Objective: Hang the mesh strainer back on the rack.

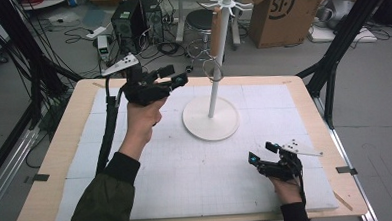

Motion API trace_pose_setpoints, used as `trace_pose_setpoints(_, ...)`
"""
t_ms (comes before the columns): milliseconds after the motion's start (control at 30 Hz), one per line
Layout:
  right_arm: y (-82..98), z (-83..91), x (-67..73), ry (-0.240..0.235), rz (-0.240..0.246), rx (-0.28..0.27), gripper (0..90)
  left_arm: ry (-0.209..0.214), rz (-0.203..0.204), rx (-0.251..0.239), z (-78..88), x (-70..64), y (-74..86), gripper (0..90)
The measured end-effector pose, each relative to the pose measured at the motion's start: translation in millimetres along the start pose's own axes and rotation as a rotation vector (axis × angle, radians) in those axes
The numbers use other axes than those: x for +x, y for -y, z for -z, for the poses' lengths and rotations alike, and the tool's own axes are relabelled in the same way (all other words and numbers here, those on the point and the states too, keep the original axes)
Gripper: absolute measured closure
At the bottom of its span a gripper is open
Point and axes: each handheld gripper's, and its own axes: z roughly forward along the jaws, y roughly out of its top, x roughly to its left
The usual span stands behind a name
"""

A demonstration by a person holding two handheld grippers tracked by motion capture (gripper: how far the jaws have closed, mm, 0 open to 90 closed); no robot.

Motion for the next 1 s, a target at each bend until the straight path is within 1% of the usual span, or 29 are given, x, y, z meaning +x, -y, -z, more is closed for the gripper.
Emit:
trace_pose_setpoints(33, 0.0, -0.5, 0.2, 0.002, 0.004, -0.001, 13.8, -0.006, 0.007, -0.004, 4.6, 1.0, 2.5, 25.9)
trace_pose_setpoints(67, 0.0, -0.8, 0.8, 0.001, 0.001, 0.003, 13.8, -0.015, 0.006, -0.001, 9.1, 1.7, 4.9, 26.0)
trace_pose_setpoints(133, 0.1, -1.3, 0.7, 0.006, 0.01, 0.003, 13.8, -0.04, -0.003, -0.001, 17.5, 2.4, 10.6, 26.0)
trace_pose_setpoints(200, 0.0, -1.6, 1.1, 0.007, 0.01, 0.003, 13.8, -0.052, 0.002, -0.003, 25.5, 5.5, 16.0, 26.4)
trace_pose_setpoints(267, 0.1, -1.8, 2.0, 0.008, 0.007, 0.009, 13.8, -0.069, 0.011, -0.012, 31.8, 7.8, 20.2, 26.4)
trace_pose_setpoints(300, 0.1, -1.9, 2.2, 0.008, 0.009, 0.008, 13.8, -0.07, 0.016, -0.02, 34.9, 8.9, 21.9, 26.7)
trace_pose_setpoints(333, 0.1, -2.1, 2.3, 0.01, 0.013, 0.006, 13.8, -0.074, 0.023, -0.025, 36.8, 9.7, 23.4, 27.2)
trace_pose_setpoints(400, 0.1, -2.2, 2.5, 0.013, 0.013, 0.006, 13.8, -0.088, 0.028, -0.009, 38.8, 10.6, 25.1, 27.0)
trace_pose_setpoints(433, 0.1, -2.2, 2.5, 0.014, 0.014, 0.007, 13.8, -0.093, 0.022, -0.003, 39.3, 10.4, 25.5, 26.9)
trace_pose_setpoints(500, 0.1, -2.1, 2.7, 0.017, 0.019, 0.011, 13.8, -0.088, 0.028, -0.02, 40.8, 9.1, 26.6, 27.0)
trace_pose_setpoints(533, 0.2, -2.5, 2.7, 0.019, 0.024, 0.01, 13.8, -0.095, 0.033, -0.025, 41.4, 9.0, 27.4, 27.3)
trace_pose_setpoints(600, 0.3, -2.5, 3.0, 0.019, 0.022, 0.011, 13.8, -0.1, 0.047, -0.023, 42.1, 10.6, 30.0, 27.4)
trace_pose_setpoints(633, 0.2, -2.3, 3.0, 0.017, 0.023, 0.01, 13.8, -0.109, 0.054, -0.022, 42.6, 11.6, 32.0, 27.4)
trace_pose_setpoints(733, 0.1, -1.7, 2.7, 0.017, 0.021, 0.009, 13.8, -0.116, 0.074, -0.024, 46.2, 15.6, 39.7, 27.5)
trace_pose_setpoints(867, 0.3, -2.6, 2.8, 0.016, 0.023, 0.012, 13.8, -0.131, 0.082, -0.028, 54.0, 19.3, 48.4, 27.8)
trace_pose_setpoints(900, 0.3, -2.9, 3.1, 0.016, 0.023, 0.012, 13.8, -0.129, 0.086, -0.034, 56.4, 19.7, 50.6, 27.8)
trace_pose_setpoints(933, 0.2, -2.9, 3.2, 0.016, 0.025, 0.012, 13.8, -0.132, 0.084, -0.027, 58.8, 20.4, 52.6, 27.8)
trace_pose_setpoints(1000, 0.2, -2.8, 3.4, 0.017, 0.022, 0.012, 13.8, -0.136, 0.084, -0.03, 64.2, 20.0, 58.0, 27.8)
